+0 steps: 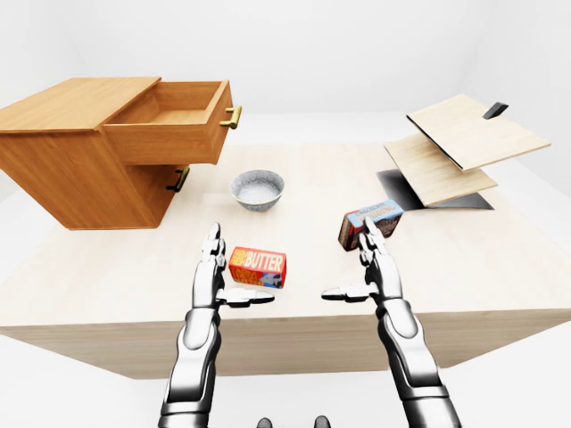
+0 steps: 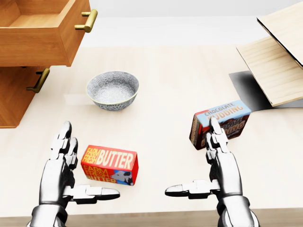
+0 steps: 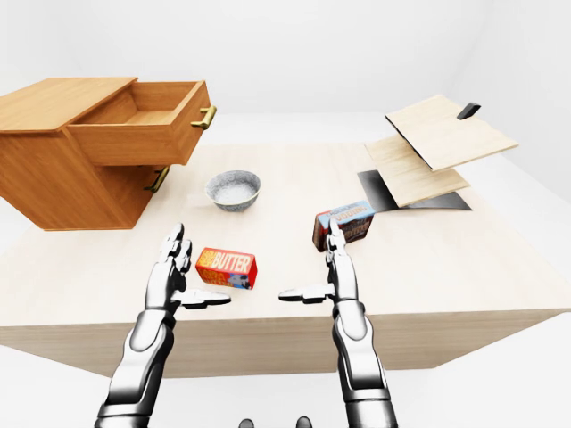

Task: Close the top drawer of the cabinet.

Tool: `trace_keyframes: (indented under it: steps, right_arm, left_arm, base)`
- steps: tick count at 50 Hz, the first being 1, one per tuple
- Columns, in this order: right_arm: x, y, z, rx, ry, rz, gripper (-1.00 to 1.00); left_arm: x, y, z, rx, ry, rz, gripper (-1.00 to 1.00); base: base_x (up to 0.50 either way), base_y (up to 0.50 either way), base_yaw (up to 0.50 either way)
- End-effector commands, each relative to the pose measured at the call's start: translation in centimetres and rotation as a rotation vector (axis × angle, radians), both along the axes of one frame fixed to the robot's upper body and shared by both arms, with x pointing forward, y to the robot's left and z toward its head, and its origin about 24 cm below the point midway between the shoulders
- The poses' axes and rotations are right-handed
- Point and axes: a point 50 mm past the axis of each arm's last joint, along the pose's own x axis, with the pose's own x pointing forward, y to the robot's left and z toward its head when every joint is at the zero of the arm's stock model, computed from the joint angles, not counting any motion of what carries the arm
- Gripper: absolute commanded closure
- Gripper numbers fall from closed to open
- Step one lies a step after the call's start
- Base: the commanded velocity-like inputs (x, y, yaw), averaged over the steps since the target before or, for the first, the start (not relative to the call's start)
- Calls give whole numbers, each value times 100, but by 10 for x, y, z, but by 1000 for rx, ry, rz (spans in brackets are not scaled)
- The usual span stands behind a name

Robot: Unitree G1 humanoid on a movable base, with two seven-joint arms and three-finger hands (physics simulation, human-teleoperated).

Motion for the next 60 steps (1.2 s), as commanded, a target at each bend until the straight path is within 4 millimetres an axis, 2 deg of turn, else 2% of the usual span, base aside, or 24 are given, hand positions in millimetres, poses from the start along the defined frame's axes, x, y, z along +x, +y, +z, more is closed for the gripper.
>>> trace_keyframes:
  steps: [1, 13, 18, 25, 34, 43, 52, 60]
  right_arm:
    - [15, -3, 2, -43, 1, 38, -100]
    - [27, 6, 8, -74, -10, 73, -100]
    - [28, 4, 16, -83, -25, 76, -100]
    - [36, -4, 22, -81, -32, 69, -100]
    - [40, -5, 29, -108, -36, 85, -100]
    - [48, -9, 60, -154, -140, 87, -100]
    - [64, -14, 89, -236, -216, 83, -100]
    - [72, -18, 123, -269, -323, 81, -100]
  left_arm:
    - [3, 15, -2, 25, 5, 16, -100]
    - [2, 20, 3, 52, -15, 30, -100]
    - [6, 19, 8, 68, -27, 21, -100]
    - [21, 19, 17, 107, -70, 3, -100]
    - [39, 18, 32, 158, -96, -40, -100]
    - [59, 13, 55, 157, -113, -68, -100]
    - [86, 8, 78, 188, -139, -96, -100]
    - [106, 3, 109, 169, -201, -117, -100]
  base:
    - [0, 0, 0]
    - [0, 0, 0]
    - [0, 0, 0]
    - [0, 0, 0]
    - [0, 0, 0]
    - [0, 0, 0]
    - [0, 0, 0]
    - [0, 0, 0]
